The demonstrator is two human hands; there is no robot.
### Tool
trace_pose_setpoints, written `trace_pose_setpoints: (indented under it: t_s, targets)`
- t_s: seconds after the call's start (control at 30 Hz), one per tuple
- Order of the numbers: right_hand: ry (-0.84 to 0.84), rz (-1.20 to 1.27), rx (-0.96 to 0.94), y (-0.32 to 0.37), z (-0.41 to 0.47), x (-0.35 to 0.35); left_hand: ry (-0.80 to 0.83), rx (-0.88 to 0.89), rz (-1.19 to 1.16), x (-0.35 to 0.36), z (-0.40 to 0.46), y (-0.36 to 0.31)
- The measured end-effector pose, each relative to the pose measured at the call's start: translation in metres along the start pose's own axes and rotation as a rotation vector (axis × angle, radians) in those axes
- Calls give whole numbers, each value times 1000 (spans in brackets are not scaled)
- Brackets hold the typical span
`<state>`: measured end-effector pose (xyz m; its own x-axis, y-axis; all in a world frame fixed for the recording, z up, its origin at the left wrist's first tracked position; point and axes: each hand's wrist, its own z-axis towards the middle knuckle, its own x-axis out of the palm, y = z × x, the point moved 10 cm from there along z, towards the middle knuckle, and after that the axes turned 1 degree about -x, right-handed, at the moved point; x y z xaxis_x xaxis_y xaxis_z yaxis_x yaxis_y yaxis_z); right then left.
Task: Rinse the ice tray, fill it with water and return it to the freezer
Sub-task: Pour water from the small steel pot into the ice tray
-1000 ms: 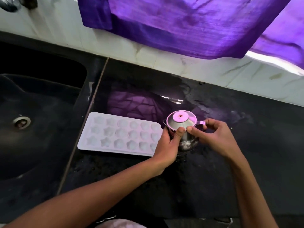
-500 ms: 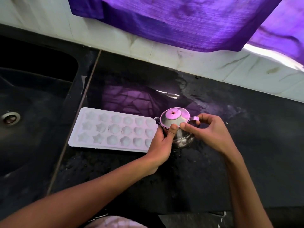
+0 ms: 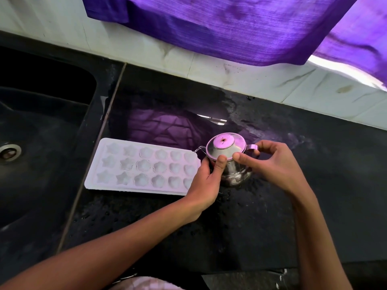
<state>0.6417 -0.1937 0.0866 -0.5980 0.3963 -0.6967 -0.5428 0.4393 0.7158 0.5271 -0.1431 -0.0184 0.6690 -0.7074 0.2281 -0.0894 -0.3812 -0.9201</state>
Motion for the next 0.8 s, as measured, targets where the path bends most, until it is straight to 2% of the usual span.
trace_pose_setpoints:
  t_s: [0.3,0.63,0.8]
  targets:
    - [3,30,3,2,-2,-3,29,36,-11,2,-2,-3]
    - [-19,309,79,-17,-11,6,4,142,26,-1,-6,-9]
    - [-19,295,63,-19,-16,7,5,137,45,0,-11,-3]
